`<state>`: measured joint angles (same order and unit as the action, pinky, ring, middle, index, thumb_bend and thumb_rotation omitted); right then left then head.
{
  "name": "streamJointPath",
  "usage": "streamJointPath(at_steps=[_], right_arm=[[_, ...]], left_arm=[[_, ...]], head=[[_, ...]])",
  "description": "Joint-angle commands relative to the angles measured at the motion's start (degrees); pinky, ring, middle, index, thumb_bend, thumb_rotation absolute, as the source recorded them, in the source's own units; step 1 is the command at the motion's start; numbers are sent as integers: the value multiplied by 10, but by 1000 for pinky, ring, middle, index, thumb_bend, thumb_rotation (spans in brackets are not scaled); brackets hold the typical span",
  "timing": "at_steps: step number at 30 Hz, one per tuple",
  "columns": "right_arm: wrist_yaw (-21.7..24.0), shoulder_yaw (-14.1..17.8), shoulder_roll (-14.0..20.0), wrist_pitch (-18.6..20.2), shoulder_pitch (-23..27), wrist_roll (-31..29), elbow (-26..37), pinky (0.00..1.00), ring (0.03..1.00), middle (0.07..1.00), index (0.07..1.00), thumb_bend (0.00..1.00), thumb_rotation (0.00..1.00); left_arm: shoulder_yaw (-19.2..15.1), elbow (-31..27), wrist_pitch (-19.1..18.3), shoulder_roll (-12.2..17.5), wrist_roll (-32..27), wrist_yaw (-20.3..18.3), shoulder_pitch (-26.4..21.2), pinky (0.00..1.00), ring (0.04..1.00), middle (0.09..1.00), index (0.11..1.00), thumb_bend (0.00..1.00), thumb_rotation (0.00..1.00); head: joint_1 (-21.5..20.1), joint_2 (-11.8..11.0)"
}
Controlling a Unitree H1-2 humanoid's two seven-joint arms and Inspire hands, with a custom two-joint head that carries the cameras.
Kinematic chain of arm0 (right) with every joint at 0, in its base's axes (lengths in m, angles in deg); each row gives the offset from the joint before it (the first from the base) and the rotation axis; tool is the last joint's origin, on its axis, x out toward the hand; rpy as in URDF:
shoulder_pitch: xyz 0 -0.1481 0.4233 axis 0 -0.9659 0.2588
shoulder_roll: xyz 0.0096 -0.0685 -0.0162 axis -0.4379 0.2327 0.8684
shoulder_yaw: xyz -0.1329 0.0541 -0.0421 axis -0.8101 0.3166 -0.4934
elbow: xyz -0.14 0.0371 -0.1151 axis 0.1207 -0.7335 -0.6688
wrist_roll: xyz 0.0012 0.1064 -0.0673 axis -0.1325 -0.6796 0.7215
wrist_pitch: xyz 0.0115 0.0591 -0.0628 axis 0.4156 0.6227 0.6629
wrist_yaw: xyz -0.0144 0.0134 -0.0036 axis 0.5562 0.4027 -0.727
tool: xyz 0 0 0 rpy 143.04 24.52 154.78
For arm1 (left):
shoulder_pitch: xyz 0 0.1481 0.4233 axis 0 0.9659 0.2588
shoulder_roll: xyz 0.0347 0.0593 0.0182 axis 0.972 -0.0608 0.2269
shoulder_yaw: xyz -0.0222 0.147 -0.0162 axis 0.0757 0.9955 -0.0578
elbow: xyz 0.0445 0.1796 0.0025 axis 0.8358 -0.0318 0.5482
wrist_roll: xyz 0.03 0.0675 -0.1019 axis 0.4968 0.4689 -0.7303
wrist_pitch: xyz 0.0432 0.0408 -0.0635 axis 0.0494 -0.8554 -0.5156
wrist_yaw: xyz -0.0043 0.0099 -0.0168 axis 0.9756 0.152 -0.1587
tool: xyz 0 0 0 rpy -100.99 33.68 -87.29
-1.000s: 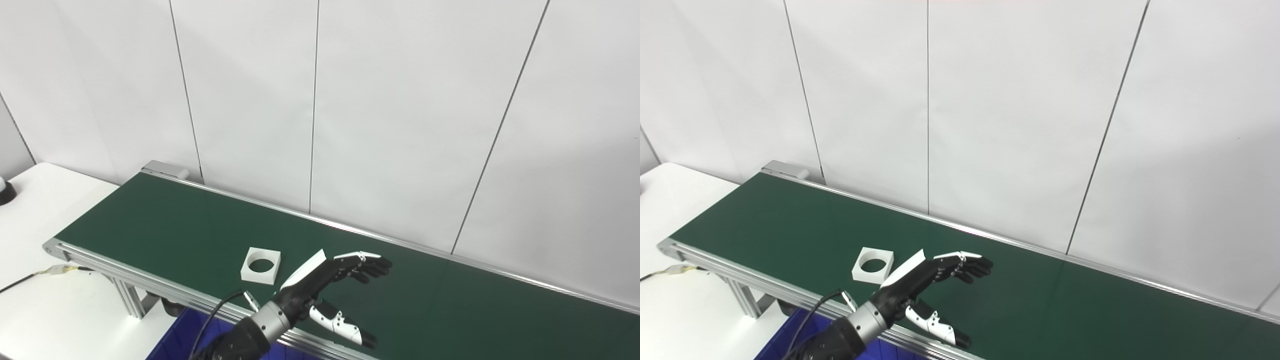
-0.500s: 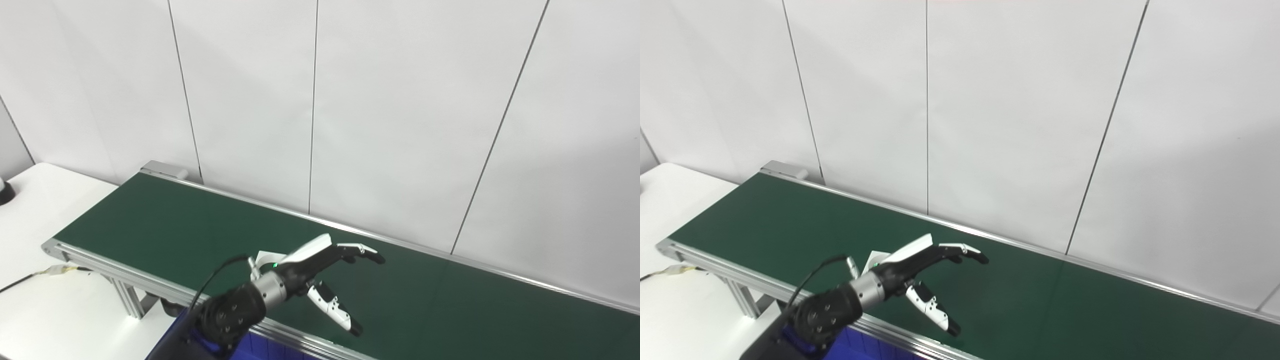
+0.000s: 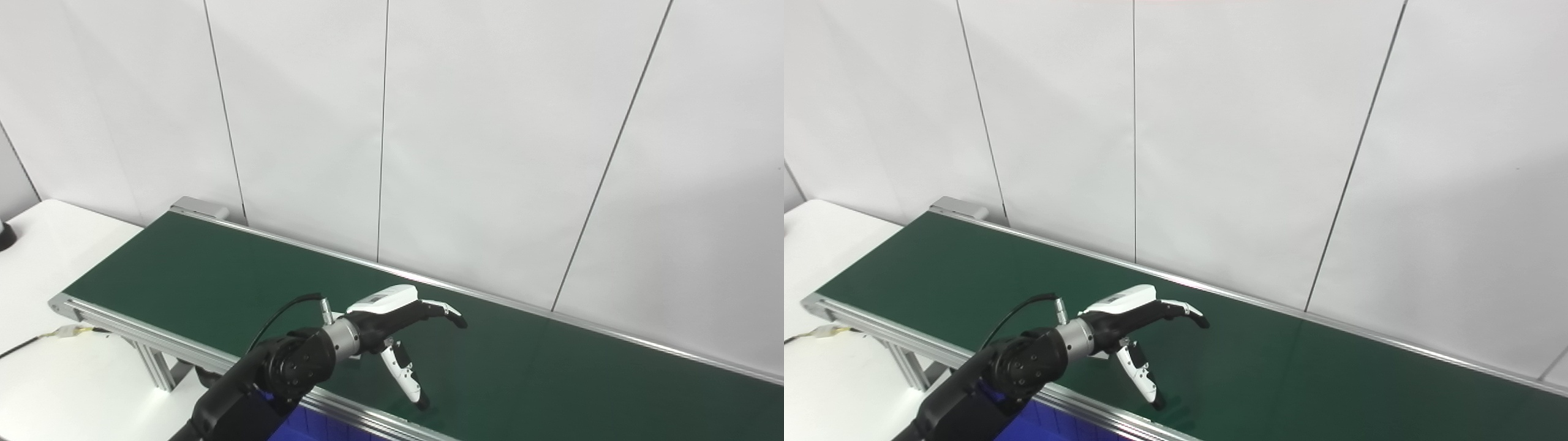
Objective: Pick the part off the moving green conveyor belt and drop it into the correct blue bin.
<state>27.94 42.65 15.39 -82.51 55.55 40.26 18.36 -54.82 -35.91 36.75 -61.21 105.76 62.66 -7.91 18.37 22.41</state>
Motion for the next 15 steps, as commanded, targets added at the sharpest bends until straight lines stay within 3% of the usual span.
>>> streamJointPath(at_steps=[1, 9, 15], right_arm=[[-3, -1, -6, -15, 5, -2, 10, 787, 832, 837, 893, 537, 340], [-4, -1, -6, -17, 8, -2, 7, 790, 834, 839, 893, 532, 335], [-6, -1, -6, -17, 8, 2, 7, 776, 825, 833, 887, 552, 359]], left_arm=[[-1, 2, 3, 17, 19, 7, -30, 867, 905, 887, 828, 979, 110], [-5, 39, -11, 20, 34, 2, -52, 916, 930, 900, 835, 980, 88], [-1, 69, -7, 23, 64, 14, -69, 877, 912, 891, 832, 996, 110]], head=[[-1, 0], [-2, 0], [-3, 0]])
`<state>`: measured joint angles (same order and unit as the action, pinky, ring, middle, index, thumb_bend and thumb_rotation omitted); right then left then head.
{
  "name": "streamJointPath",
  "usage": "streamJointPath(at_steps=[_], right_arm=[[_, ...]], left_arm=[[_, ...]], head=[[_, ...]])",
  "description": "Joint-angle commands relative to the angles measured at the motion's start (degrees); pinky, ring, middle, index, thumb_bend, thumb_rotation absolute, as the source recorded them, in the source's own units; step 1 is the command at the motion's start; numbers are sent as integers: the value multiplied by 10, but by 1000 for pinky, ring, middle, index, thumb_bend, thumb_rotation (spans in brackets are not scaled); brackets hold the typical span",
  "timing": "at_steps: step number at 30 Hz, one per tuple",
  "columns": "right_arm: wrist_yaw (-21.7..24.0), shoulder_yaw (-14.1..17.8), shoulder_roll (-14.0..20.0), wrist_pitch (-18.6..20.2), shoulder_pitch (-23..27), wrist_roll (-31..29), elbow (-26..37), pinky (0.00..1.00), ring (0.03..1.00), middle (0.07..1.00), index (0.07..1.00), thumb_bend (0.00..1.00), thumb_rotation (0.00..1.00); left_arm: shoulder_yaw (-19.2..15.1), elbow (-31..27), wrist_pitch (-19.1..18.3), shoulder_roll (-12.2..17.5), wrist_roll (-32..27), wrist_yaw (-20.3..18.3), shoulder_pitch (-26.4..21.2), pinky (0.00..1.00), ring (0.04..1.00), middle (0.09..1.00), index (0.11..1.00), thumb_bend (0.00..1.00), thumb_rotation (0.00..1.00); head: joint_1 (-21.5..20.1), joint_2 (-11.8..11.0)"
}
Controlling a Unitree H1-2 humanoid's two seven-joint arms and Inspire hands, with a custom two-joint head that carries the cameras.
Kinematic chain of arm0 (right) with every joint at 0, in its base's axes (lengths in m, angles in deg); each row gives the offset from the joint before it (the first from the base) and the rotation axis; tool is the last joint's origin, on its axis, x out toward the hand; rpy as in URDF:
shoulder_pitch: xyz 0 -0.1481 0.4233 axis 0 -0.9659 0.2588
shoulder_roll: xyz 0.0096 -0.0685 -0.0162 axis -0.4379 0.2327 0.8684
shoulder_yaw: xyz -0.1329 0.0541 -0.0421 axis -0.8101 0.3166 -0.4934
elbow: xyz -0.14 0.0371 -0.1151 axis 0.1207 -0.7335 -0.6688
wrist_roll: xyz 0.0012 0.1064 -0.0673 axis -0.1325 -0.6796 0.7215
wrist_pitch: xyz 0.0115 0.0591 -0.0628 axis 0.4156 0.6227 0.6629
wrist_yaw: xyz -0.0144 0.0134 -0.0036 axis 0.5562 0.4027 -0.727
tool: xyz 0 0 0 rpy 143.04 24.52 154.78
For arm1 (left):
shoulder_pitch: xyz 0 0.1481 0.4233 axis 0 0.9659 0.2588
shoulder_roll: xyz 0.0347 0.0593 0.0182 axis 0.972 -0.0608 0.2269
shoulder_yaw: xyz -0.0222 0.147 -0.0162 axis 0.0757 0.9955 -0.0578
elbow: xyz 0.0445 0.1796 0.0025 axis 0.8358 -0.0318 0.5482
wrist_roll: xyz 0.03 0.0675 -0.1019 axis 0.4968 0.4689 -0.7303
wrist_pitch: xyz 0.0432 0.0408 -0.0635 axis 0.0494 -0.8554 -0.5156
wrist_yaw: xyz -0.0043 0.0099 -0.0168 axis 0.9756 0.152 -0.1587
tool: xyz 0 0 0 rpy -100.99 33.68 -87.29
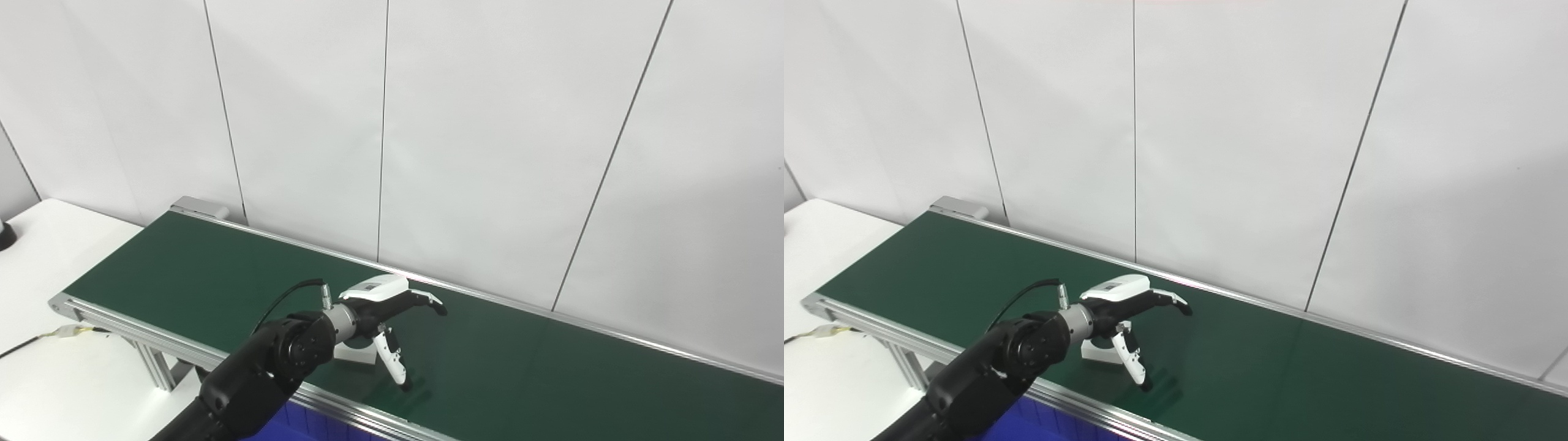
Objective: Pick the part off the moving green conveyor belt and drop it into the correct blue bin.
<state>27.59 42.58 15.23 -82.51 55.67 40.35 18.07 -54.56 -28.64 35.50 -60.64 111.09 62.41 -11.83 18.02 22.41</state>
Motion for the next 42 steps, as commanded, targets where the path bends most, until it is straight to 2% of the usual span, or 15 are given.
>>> streamJointPath(at_steps=[1, 6, 12, 18, 29, 33, 42], right_arm=[[-3, -1, -4, -17, 6, 2, 10, 775, 824, 832, 886, 552, 362], [-5, -2, -6, -11, 4, 5, 16, 780, 827, 832, 883, 543, 343], [-6, -3, -9, -12, 2, 9, 19, 772, 827, 831, 881, 558, 366], [-8, -3, -9, -23, 2, 10, 15, 761, 819, 827, 880, 571, 386], [-10, -3, -10, -23, 1, 12, 17, 755, 817, 824, 878, 584, 392], [-9, -3, -10, -23, 0, 9, 16, 760, 819, 828, 880, 577, 379], [-12, -3, -13, -18, -4, 17, 25, 759, 816, 822, 879, 588, 384]], left_arm=[[-2, 0, 7, 19, 16, 18, -32, 876, 910, 890, 832, 997, 111], [1, 19, 10, 21, 36, 26, -40, 893, 912, 887, 835, 994, 120], [6, 45, 12, 26, 54, 38, -47, 914, 920, 894, 845, 1000, 165], [13, 58, -5, 25, 80, 44, -49, 937, 922, 902, 850, 1000, 172], [44, 60, -68, 20, 143, 20, -45, 958, 949, 943, 901, 1000, 175], [54, 67, -72, 15, 155, 29, -43, 941, 944, 934, 907, 1000, 178], [80, 82, -76, 5, 173, 24, -43, 972, 951, 941, 919, 1000, 205]], head=[[-1, 1], [-4, 2], [-10, 5], [-13, 7], [-19, 12], [-19, 14], [-23, 16]])
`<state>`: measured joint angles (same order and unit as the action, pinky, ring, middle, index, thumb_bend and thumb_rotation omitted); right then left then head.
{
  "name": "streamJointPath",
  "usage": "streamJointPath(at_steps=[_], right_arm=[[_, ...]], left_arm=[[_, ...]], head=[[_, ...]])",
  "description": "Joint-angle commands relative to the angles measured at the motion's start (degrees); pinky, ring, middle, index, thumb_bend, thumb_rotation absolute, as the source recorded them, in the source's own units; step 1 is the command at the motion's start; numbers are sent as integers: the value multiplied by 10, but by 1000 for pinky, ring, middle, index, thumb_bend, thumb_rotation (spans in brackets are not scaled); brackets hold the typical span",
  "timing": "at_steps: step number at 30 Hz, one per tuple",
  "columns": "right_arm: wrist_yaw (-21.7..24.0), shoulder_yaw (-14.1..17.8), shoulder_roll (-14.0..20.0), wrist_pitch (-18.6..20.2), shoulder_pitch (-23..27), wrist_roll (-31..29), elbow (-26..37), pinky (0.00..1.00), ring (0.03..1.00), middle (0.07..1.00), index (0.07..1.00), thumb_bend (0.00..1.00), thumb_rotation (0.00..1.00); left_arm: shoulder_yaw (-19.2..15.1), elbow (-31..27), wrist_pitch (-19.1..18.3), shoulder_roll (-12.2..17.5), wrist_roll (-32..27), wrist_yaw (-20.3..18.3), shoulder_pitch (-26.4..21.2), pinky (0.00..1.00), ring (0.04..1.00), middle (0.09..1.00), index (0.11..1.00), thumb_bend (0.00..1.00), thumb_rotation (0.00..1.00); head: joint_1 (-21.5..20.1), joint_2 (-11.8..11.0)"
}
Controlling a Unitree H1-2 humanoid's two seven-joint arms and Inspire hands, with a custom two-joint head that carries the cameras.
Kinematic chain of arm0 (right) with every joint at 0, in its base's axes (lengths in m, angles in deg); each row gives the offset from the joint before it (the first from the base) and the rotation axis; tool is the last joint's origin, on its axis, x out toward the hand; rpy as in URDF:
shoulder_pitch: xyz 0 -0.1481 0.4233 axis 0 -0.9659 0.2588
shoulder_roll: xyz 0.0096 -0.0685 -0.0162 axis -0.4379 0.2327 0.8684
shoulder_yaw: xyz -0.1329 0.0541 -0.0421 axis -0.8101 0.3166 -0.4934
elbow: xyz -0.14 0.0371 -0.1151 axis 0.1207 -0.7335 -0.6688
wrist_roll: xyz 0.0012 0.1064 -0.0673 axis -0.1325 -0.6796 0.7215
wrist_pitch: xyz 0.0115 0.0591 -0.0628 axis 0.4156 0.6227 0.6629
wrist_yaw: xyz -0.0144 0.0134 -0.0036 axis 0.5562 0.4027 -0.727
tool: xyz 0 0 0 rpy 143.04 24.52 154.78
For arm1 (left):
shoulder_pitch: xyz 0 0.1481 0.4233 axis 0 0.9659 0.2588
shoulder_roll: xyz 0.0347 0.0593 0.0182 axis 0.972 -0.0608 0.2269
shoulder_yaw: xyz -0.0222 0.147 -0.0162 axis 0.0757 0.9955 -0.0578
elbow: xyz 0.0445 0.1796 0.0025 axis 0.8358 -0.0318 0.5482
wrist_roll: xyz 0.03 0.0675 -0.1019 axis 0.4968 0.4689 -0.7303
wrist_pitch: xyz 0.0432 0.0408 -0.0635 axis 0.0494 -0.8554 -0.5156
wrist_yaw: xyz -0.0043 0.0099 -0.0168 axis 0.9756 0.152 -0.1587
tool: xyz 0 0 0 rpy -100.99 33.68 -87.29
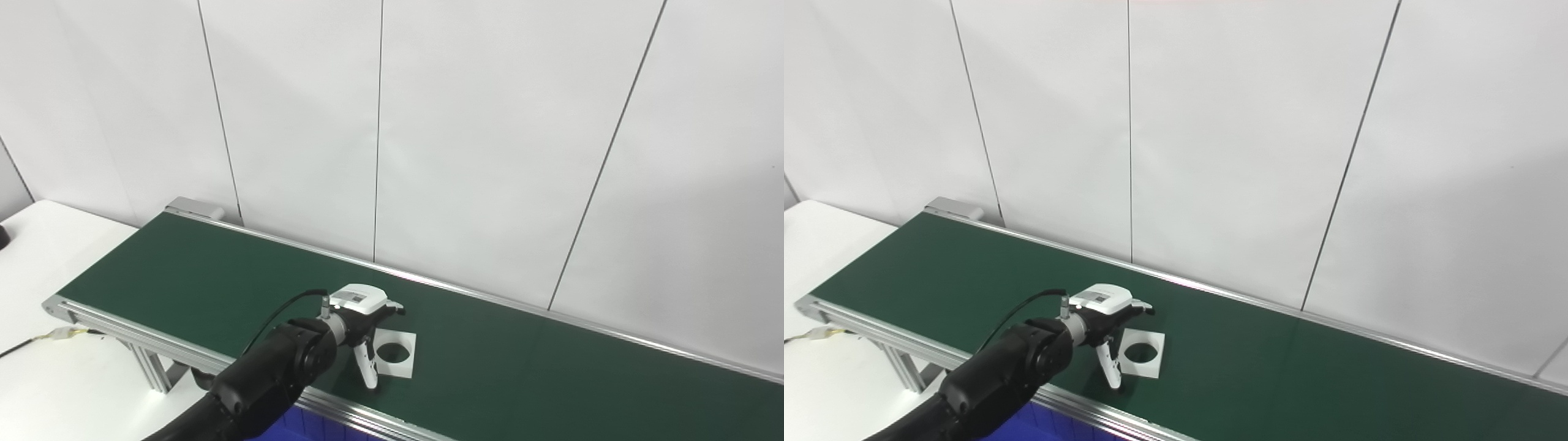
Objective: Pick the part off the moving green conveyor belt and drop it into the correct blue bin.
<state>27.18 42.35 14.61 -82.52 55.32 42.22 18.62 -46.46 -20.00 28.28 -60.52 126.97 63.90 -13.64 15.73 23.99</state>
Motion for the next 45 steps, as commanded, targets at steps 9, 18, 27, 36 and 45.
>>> streamJointPath(at_steps=[9, 18, 27, 36, 45], right_arm=[[-11, 1, -11, -12, -4, 5, 27, 751, 813, 819, 877, 586, 391], [-13, 0, -13, -16, -2, 2, 23, 754, 811, 818, 881, 586, 390], [-16, -2, -12, -17, -1, 3, 23, 750, 806, 814, 874, 592, 386], [-15, -2, -12, -20, -2, 0, 24, 749, 806, 813, 873, 590, 374], [-18, -2, -12, -17, -4, 4, 29, 747, 806, 813, 871, 588, 368]], left_arm=[[23, 17, 7, -13, 22, 23, -21, 980, 947, 925, 864, 1000, 201], [40, 44, 39, -15, 24, 68, -20, 948, 817, 752, 713, 889, 157], [27, 70, 84, -18, 3, 147, -15, 811, 641, 514, 467, 522, 1], [27, 71, 86, -15, 0, 153, -16, 804, 642, 514, 465, 521, 0], [24, 59, 92, -13, -4, 155, -11, 783, 626, 509, 466, 522, 0]], head=[[-4, 2], [-8, 1], [-9, 2], [-11, 3], [-14, 6]])
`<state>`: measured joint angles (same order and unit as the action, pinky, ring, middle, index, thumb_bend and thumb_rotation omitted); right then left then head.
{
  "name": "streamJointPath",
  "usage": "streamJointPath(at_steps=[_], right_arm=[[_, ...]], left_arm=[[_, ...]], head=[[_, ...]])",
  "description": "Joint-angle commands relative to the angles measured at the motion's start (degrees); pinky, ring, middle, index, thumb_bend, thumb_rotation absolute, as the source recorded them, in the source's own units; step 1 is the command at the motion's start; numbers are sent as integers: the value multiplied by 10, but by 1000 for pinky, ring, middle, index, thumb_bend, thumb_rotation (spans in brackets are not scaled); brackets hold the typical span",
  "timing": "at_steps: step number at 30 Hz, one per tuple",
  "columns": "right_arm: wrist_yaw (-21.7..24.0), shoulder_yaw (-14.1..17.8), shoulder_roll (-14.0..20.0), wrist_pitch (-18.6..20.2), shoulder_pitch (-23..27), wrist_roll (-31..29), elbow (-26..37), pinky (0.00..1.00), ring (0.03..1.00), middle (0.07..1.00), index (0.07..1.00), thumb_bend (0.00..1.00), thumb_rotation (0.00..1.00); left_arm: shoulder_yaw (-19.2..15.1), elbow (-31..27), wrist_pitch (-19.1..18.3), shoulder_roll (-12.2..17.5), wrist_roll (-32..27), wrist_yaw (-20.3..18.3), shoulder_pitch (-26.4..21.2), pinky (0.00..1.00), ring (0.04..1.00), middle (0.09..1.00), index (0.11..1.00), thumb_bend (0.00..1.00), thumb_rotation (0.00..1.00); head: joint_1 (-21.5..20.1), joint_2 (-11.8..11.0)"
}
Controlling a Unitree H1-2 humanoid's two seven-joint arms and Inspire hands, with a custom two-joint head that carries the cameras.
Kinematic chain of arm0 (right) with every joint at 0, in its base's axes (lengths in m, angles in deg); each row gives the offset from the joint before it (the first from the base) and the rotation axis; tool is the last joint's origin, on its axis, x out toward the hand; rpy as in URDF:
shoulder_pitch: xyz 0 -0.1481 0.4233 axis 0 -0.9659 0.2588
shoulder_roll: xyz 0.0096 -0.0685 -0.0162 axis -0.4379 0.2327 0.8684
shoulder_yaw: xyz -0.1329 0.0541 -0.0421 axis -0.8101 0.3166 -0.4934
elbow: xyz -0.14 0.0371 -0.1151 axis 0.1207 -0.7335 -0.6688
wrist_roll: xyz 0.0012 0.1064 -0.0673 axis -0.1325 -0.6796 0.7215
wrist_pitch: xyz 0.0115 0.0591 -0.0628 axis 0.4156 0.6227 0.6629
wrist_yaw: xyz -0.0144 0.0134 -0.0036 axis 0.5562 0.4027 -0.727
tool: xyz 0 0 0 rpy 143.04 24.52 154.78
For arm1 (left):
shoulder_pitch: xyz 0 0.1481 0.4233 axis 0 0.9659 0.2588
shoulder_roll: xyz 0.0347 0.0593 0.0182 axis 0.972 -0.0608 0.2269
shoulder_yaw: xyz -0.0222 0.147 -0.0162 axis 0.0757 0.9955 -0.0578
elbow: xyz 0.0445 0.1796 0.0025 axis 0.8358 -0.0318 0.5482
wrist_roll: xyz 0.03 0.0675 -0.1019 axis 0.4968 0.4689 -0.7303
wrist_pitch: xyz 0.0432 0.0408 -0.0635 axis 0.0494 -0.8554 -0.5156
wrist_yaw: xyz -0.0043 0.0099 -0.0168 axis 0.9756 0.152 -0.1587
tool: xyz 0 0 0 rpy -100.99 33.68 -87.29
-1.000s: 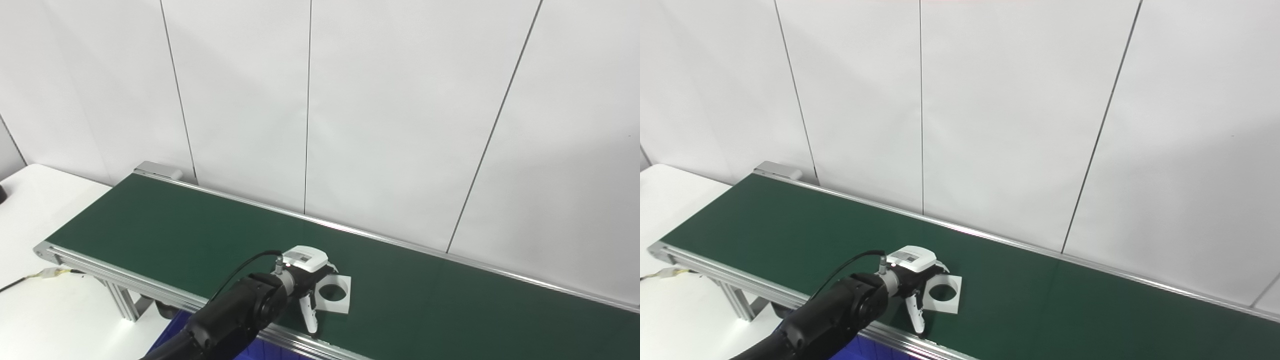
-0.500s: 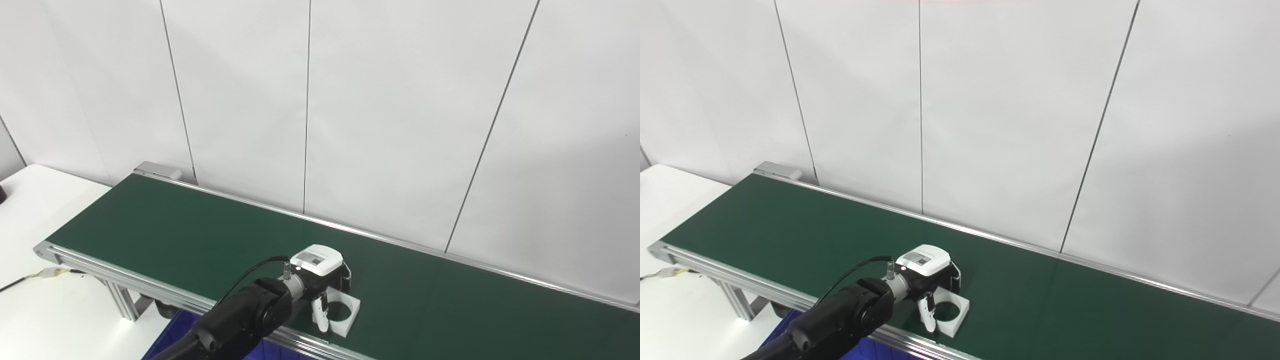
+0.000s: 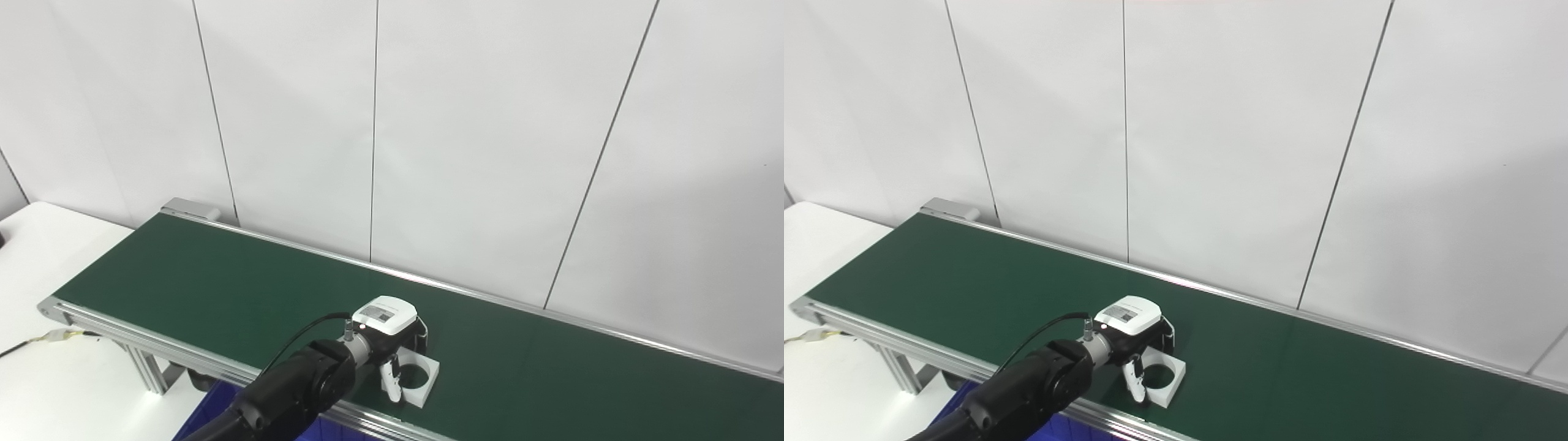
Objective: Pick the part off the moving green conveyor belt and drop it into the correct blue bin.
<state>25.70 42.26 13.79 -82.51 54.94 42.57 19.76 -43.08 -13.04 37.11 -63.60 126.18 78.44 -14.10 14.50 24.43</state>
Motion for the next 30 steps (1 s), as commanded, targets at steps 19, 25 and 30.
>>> streamJointPath(at_steps=[19, 25, 30], right_arm=[[-1, -4, 1, -15, -9, 0, 39, 733, 800, 808, 865, 584, 322], [0, -4, 2, -6, -15, 2, 52, 733, 799, 809, 865, 583, 295], [1, -5, 3, -5, -15, 0, 53, 730, 800, 811, 863, 583, 250]], left_arm=[[-71, -216, -26, 30, -24, -74, 43, 798, 613, 489, 486, 524, 0], [-90, -271, -19, 26, -39, -84, 65, 749, 584, 470, 508, 524, 0], [-104, -312, -8, 25, -53, -83, 84, 758, 574, 475, 503, 524, 0]], head=[[-36, 23], [-54, 33], [-70, 43]])
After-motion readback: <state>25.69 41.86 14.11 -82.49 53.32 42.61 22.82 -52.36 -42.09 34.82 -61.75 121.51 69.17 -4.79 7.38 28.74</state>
